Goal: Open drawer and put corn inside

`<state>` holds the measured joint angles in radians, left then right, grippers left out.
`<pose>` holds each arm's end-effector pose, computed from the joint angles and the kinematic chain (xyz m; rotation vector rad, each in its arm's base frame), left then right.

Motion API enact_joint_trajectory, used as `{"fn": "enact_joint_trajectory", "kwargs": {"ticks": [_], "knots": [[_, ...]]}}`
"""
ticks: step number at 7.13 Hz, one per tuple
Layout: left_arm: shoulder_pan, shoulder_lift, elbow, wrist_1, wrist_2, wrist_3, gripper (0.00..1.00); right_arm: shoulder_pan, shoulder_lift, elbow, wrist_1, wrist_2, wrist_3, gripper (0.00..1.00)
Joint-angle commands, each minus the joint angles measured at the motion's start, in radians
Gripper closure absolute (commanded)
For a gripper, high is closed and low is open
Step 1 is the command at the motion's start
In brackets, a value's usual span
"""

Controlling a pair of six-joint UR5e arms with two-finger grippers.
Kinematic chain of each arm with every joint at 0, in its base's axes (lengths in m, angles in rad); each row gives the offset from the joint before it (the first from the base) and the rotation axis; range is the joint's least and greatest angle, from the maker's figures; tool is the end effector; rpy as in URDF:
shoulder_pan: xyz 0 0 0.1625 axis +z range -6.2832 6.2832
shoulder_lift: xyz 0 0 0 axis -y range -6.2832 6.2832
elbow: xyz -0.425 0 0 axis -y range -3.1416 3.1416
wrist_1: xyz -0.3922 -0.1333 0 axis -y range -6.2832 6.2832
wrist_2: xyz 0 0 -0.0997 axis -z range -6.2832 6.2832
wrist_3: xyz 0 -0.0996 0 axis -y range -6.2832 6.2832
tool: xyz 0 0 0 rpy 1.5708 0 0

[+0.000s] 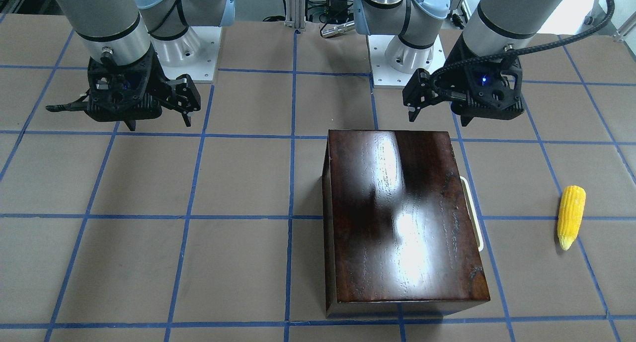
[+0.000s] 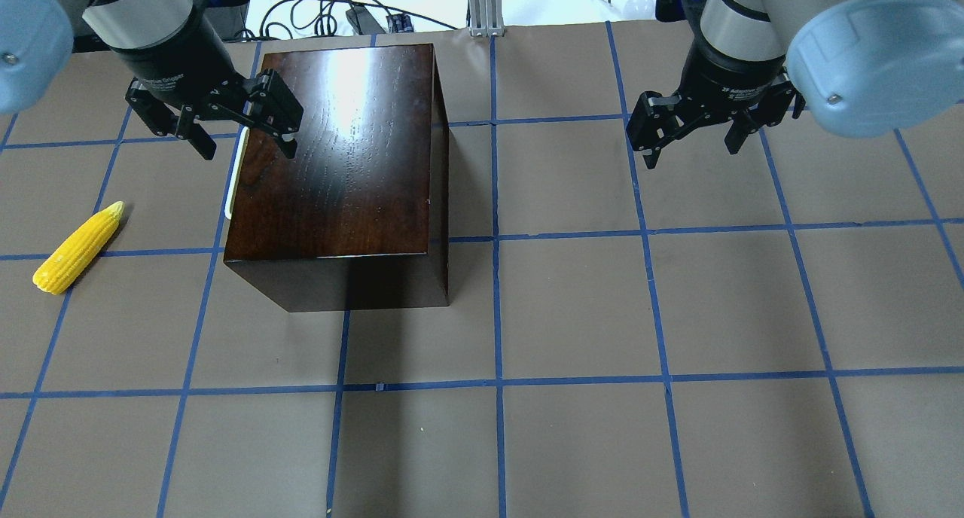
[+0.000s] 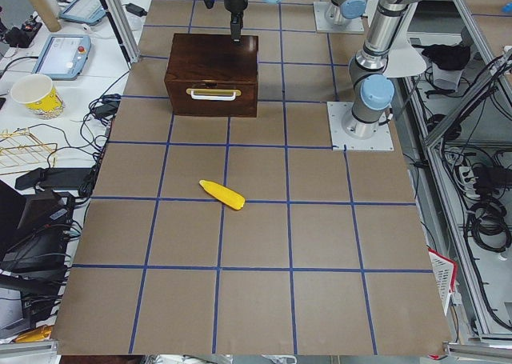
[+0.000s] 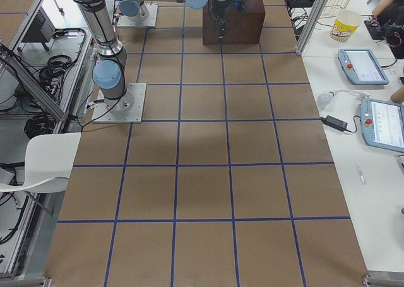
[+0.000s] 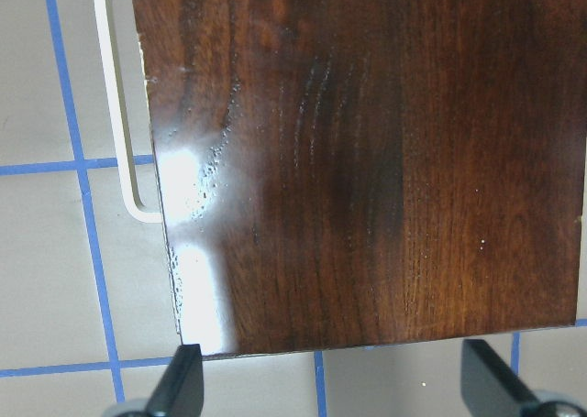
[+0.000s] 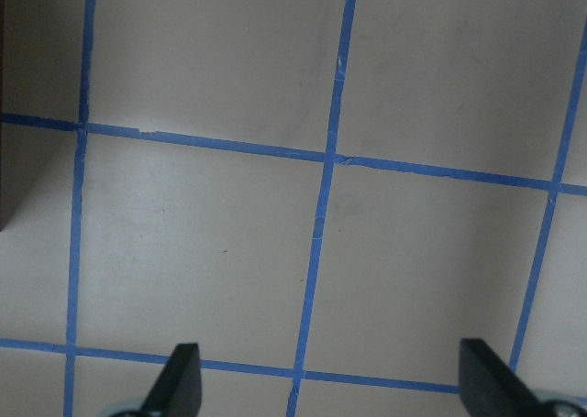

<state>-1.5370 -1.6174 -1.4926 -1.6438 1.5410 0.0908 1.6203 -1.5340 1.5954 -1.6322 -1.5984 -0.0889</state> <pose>-0.1190 -0.5116 0.4958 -0.0876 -3.1074 -0.0614 0.1555 -0.4997 0.4636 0.2153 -3.1065 -0.0008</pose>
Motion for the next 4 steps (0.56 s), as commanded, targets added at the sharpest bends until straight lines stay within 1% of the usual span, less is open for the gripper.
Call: {"fn": "enact_joint_trajectory", "kwargs": {"ticks": [1,4], "knots": [[0.000,0.005,0.002,-0.001,0.001,0.001,0.00,0.001,0.000,0.000,0.000,0.000,0.001,0.00],[0.002,0.005,0.000,0.001,0.001,0.001,0.00,0.001,0.000,0.000,0.000,0.000,0.000,0.00]]}}
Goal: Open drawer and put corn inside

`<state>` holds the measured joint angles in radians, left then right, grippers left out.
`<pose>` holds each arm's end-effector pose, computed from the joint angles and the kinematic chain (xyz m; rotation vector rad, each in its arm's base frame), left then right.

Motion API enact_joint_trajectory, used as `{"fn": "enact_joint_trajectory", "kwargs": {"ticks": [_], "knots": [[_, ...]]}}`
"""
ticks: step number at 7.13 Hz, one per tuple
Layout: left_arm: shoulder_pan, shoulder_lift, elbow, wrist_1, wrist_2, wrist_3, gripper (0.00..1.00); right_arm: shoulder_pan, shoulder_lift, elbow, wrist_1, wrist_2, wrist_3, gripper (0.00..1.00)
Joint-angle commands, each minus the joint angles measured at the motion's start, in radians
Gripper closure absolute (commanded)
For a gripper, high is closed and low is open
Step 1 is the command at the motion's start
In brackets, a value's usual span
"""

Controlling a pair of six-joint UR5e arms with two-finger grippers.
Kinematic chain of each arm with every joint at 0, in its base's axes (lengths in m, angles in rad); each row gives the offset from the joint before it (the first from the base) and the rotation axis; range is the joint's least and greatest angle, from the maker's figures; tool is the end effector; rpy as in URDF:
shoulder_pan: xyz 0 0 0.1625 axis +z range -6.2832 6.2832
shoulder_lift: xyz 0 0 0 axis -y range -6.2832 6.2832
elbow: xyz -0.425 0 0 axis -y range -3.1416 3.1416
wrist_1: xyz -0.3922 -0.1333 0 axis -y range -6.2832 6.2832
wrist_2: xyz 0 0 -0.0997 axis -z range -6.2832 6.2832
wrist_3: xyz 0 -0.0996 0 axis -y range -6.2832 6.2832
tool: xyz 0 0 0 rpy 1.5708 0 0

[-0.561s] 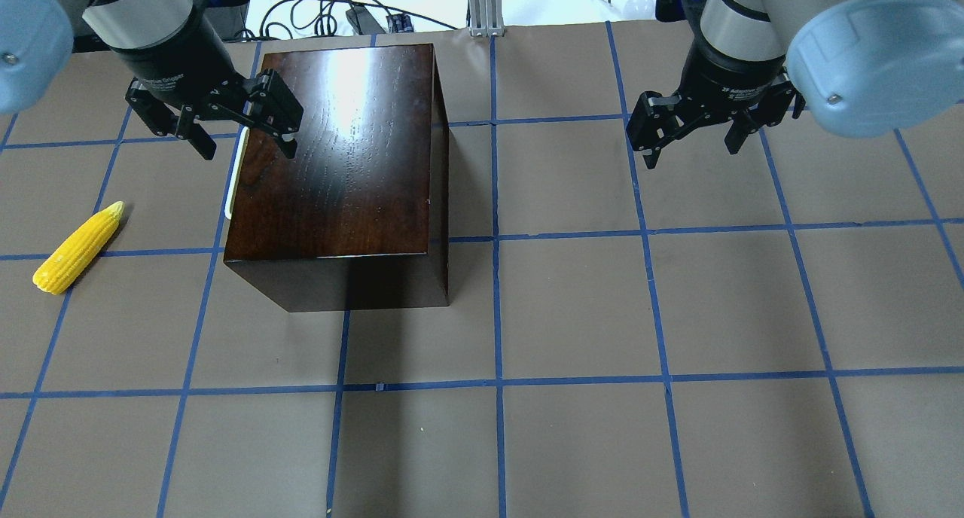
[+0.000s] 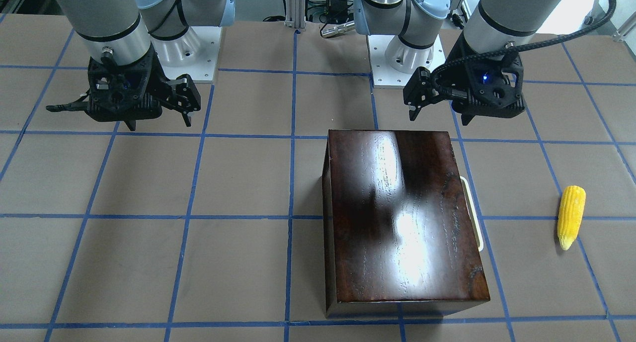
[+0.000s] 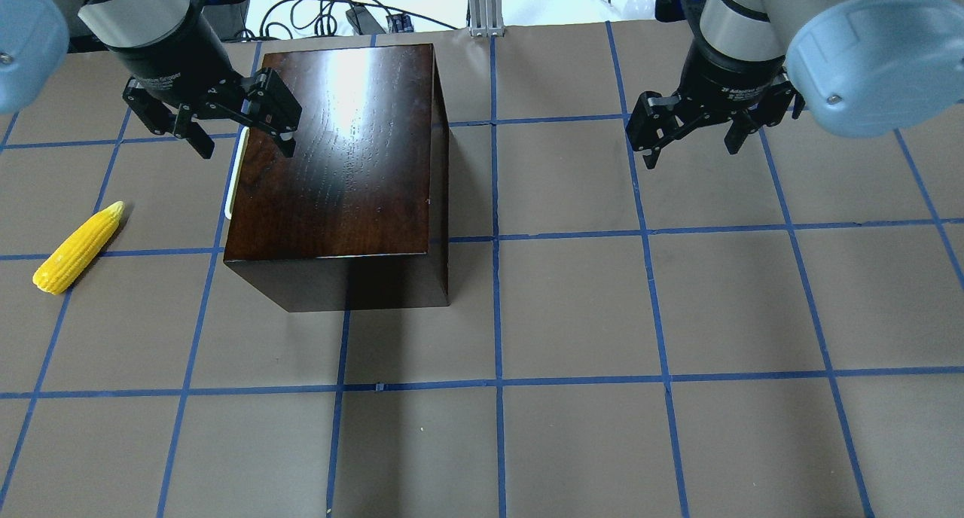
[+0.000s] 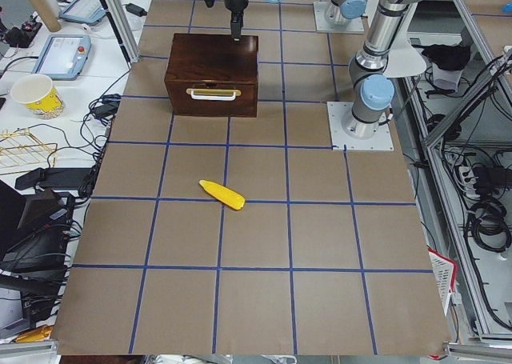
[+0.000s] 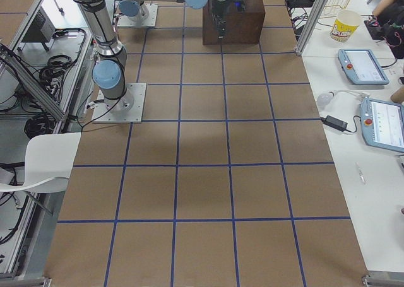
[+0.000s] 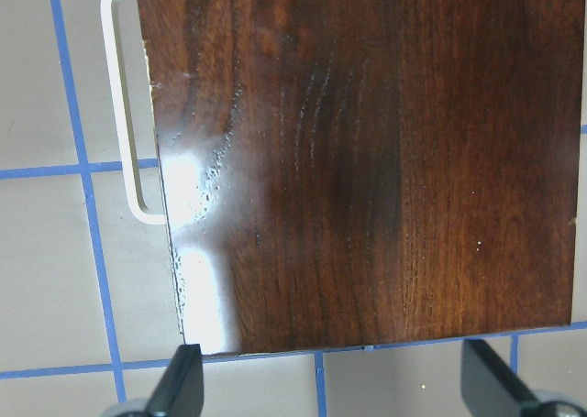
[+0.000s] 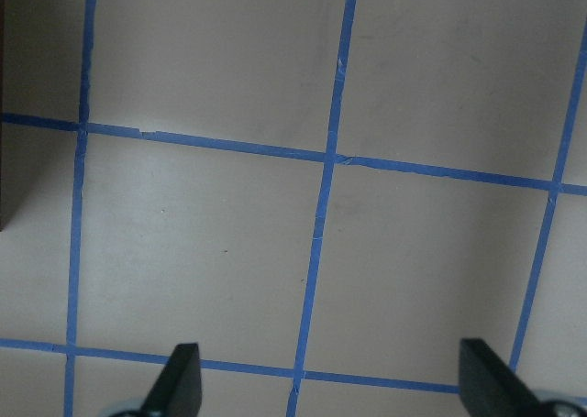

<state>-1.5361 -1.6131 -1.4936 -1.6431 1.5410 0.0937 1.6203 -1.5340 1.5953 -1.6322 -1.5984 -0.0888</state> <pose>-0.1186 -0.5103 0.4976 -0.0908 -3.1076 -0.0551 0.1555 -0.4997 0.4636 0.2152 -3.1066 -0.0007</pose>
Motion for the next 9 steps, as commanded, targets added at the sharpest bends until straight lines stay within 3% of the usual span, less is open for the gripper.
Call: {"fn": "enact_joint_trajectory", "kwargs": {"ticks": [1,9], "knots": [[0.001,0.001,0.003,0.000,0.001,0.003,0.00,0.001,0.000,0.000,0.000,0.000,0.000,0.00],[0.019,0.007,-0.001,-0.004,0.004,0.003,0.00,0.001,0.000,0.000,0.000,0.000,0.000,0.00]]}}
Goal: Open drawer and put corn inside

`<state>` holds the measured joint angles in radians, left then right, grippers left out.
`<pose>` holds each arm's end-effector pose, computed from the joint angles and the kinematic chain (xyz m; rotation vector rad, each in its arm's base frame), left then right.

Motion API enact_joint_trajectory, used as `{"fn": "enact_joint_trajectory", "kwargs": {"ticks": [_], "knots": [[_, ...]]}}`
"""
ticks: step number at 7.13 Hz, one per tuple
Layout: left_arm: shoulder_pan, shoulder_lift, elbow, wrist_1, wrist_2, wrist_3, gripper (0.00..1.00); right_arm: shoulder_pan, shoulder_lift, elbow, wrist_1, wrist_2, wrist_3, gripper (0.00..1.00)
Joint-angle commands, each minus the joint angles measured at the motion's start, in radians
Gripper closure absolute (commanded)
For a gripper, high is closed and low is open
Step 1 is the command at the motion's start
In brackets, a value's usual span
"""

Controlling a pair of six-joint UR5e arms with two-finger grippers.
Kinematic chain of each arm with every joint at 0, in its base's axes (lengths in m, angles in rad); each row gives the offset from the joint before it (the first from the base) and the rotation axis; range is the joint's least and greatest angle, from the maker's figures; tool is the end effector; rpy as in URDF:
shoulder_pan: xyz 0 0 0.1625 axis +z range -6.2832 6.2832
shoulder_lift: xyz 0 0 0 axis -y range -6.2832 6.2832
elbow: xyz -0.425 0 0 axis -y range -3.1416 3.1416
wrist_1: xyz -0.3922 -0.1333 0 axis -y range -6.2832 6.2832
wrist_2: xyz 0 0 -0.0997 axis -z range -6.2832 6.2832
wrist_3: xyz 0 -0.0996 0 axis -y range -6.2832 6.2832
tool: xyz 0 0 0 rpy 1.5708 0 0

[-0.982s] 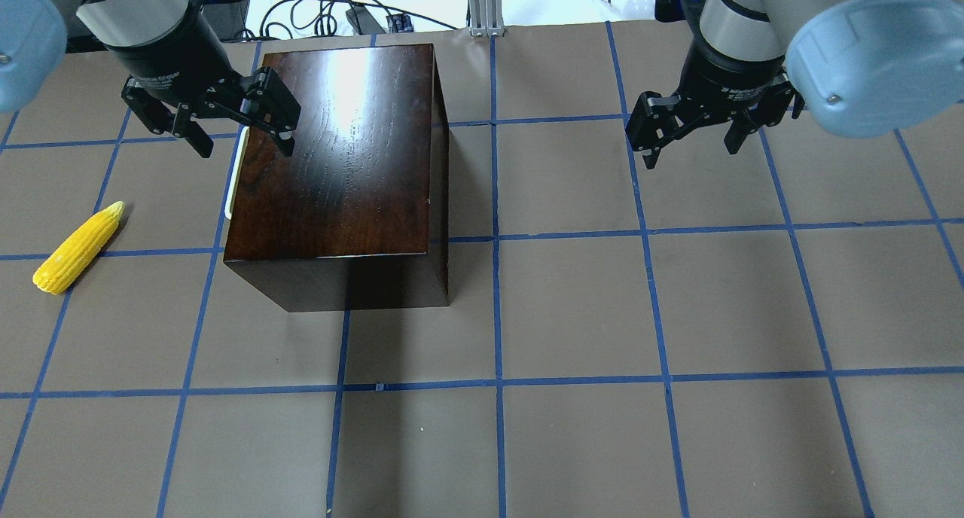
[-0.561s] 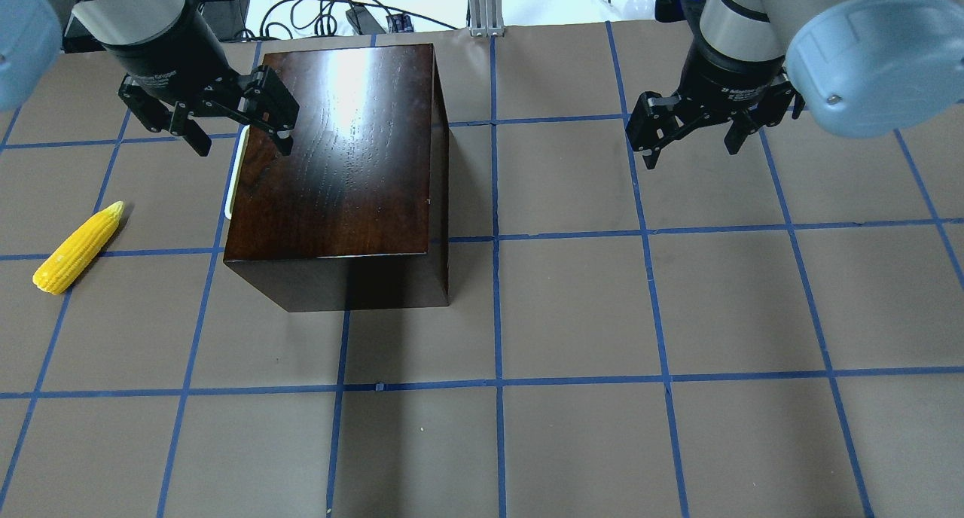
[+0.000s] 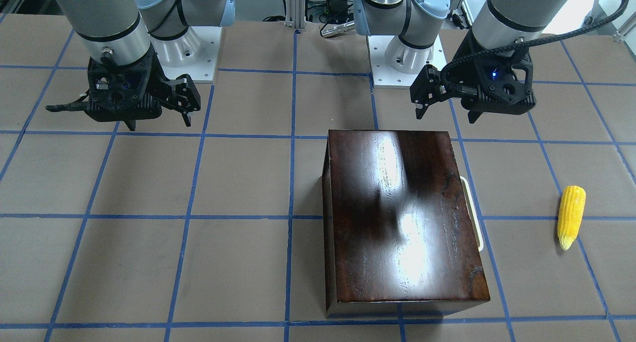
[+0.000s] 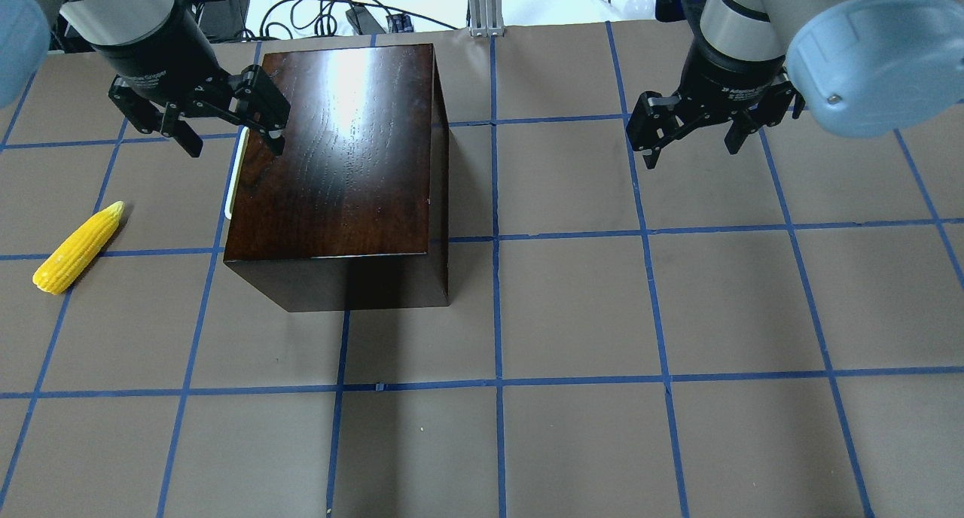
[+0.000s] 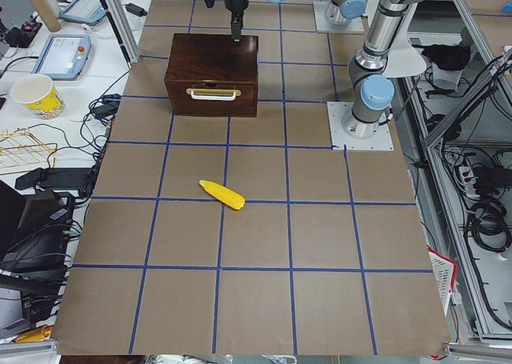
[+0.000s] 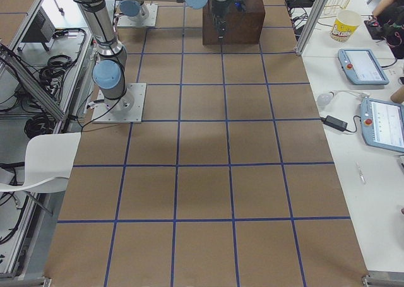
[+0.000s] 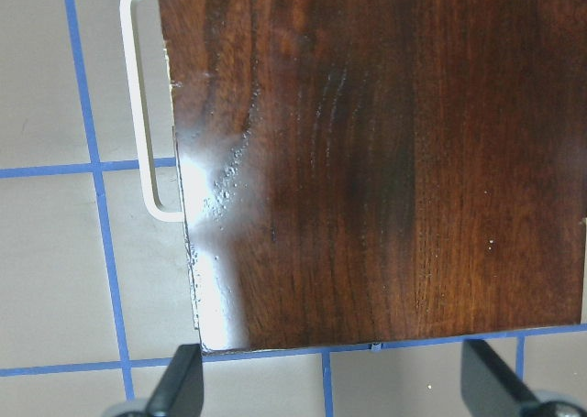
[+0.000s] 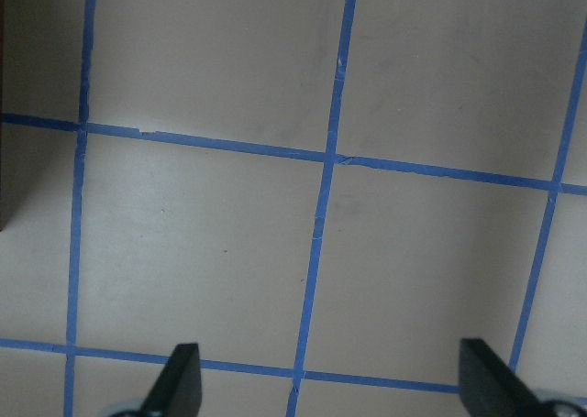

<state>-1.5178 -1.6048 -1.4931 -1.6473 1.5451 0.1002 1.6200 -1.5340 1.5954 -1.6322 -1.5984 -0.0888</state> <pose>-0.1090 -0.5091 0.5016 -0.0728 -3.1122 -0.0479 0.1553 -0.4998 0.4636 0.2147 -3.1066 -0.0008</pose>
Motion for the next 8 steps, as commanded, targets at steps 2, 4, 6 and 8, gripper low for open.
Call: {"fn": "enact_joint_trajectory", "kwargs": {"ticks": [2,4,6,8], "knots": [[0.005,-0.004,0.007,0.003,-0.003,0.001,0.00,0.001,0.000,0.000,0.000,0.000,0.001,0.00],[0.077,-0.001,0.010,0.001,-0.008,0.001,0.00,0.001,0.000,0.000,0.000,0.000,0.000,0.00],[0.146,-0.013,0.013,0.001,-0.016,0.041,0.00,0.001,0.000,0.000,0.000,0.000,0.000,0.00],[0.243,-0.027,0.013,0.003,-0.032,0.154,0.00,0.001,0.000,0.000,0.000,0.000,0.000,0.00]]}}
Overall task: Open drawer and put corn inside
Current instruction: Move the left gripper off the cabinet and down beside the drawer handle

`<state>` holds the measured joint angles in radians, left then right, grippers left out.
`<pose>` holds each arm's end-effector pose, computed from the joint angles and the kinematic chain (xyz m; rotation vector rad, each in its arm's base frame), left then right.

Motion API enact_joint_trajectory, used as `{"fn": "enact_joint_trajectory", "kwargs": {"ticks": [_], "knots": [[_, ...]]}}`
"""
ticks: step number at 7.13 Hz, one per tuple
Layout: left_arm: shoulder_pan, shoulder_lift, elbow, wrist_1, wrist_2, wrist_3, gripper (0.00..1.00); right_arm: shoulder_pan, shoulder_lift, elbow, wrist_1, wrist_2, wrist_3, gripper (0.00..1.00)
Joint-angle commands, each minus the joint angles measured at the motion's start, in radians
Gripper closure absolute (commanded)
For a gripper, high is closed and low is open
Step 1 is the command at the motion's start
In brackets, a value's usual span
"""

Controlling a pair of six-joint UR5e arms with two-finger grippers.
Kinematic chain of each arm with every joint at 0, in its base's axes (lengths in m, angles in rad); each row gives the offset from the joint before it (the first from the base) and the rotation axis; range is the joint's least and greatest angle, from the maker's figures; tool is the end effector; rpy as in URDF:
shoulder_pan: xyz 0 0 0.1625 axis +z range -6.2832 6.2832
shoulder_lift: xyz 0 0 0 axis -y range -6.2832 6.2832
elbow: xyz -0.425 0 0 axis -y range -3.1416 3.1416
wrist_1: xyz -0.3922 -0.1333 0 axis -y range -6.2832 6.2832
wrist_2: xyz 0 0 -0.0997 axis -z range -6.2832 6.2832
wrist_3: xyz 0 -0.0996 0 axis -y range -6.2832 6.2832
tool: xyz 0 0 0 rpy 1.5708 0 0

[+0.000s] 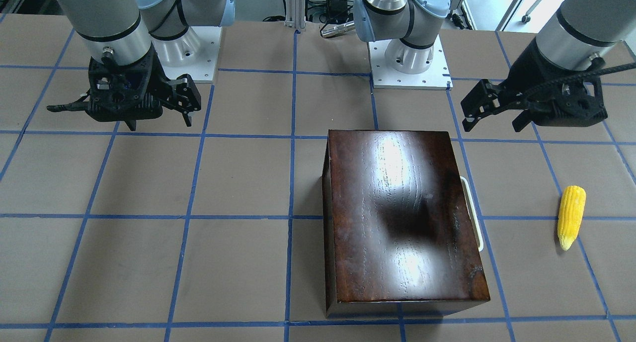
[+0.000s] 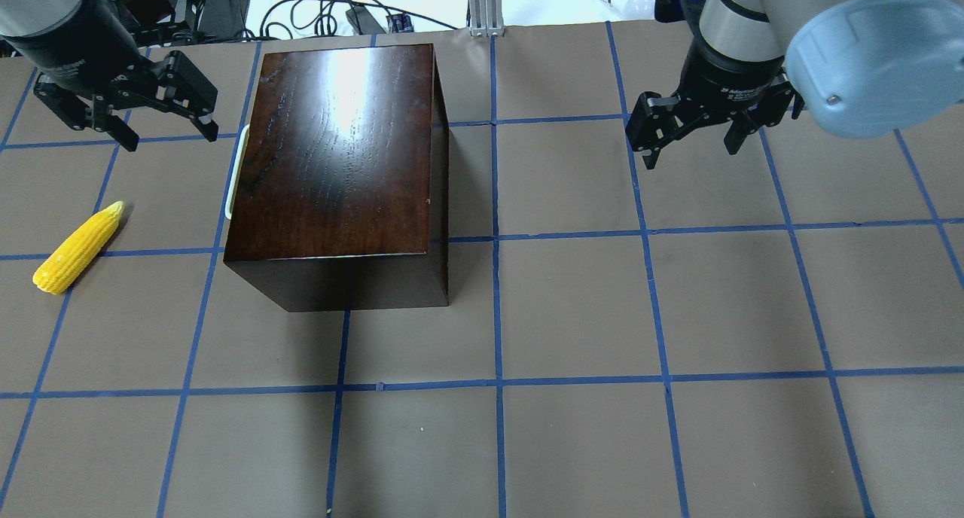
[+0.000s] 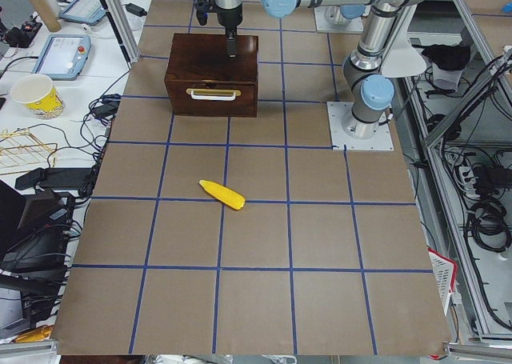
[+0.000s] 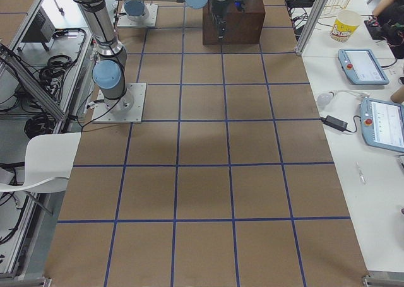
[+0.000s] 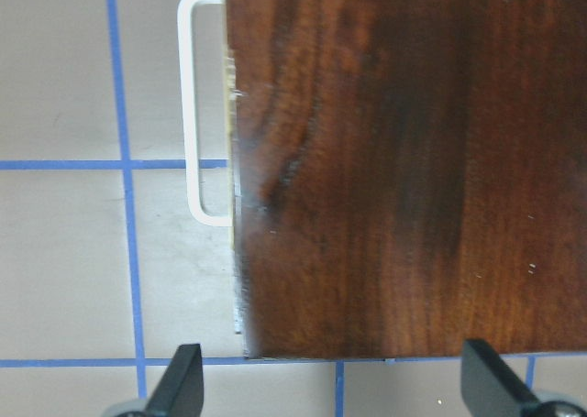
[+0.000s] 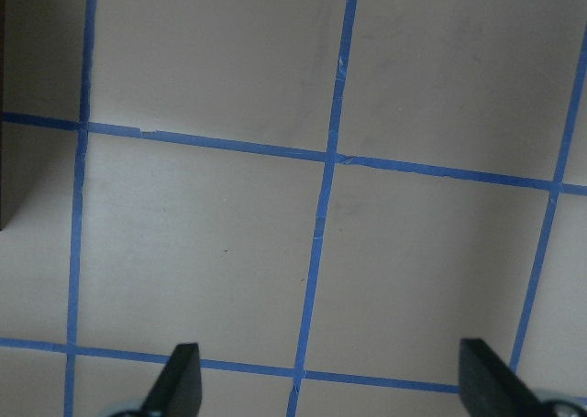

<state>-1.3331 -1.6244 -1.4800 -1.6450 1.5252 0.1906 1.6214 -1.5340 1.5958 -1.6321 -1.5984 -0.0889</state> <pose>-0.0137 -0.5287 0.4984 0.0740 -3.0880 -0.0409 0.1560 -0.4995 0.4634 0.2170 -3.1064 -0.0016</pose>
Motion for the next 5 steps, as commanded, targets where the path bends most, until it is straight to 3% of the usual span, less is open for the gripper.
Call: {"fn": "enact_joint_trajectory", "kwargs": {"ticks": [1,5], "knots": [[0.105,-0.012,0.000,0.002,-0.031,0.135,0.00,0.000,0.000,-0.001,0.000,0.000,0.000,0.00],[0.195,-0.089,-0.009,0.062,-0.077,0.279,0.00,0.000,0.000,-0.001,0.000,0.000,0.001,0.00]]}}
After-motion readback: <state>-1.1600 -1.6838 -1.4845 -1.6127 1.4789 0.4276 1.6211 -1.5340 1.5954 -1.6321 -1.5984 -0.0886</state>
